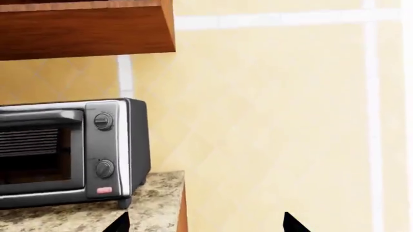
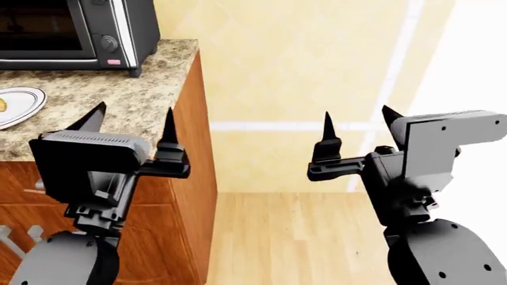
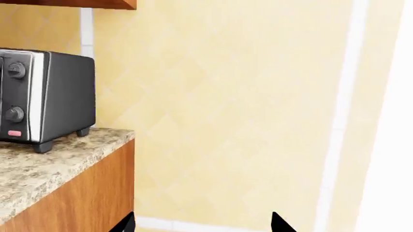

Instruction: From the different types of pastries on the counter, select a croissant and place it on the cutting board. Then retrieve a jar of jam from the cabinet and place it alongside the croissant on the cutting board.

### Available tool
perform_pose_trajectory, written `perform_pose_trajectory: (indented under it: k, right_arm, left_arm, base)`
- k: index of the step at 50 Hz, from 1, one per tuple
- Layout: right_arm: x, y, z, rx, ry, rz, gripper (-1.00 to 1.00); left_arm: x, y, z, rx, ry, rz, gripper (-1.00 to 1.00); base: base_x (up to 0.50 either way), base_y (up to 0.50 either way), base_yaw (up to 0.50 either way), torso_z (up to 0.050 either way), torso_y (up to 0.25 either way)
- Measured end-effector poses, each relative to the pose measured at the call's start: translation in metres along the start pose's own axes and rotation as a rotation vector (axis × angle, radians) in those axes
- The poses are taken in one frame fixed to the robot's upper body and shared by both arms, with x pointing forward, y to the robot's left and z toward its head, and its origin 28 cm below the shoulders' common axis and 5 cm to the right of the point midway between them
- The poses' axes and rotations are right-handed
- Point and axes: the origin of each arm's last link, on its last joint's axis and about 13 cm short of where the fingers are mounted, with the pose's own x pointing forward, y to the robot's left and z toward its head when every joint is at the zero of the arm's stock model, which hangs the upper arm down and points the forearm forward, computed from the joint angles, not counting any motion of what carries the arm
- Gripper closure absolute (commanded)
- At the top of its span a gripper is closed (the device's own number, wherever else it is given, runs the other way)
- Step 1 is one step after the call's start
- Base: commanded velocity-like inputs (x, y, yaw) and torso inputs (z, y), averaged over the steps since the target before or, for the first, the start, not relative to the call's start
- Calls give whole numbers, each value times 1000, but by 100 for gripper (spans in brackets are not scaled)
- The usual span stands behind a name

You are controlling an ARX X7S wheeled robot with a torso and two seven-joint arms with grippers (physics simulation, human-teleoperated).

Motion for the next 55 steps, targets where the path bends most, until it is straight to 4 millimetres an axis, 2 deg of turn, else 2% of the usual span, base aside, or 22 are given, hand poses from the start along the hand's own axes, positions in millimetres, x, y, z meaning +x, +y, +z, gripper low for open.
perform_pose_trajectory:
  k: [8, 20, 29, 55]
  right_arm:
    - [-3, -3, 30, -36, -66, 22, -100]
    - [-9, -4, 52, -97, -120, 60, -100]
    - [-12, -4, 58, -142, -146, 83, -100]
    - [-18, -3, 56, -170, -159, 107, -100]
  left_arm:
    - [0, 6, 24, 3, -51, -7, -100]
    - [-3, 12, 41, 13, -92, -11, -100]
    - [-5, 14, 46, 14, -106, -13, -100]
    - [-8, 16, 51, 15, -121, -26, -100]
  base:
    - [0, 499, 0, 50, 0]
    - [0, 500, 0, 50, 0]
    - [0, 500, 0, 50, 0]
    - [0, 500, 0, 50, 0]
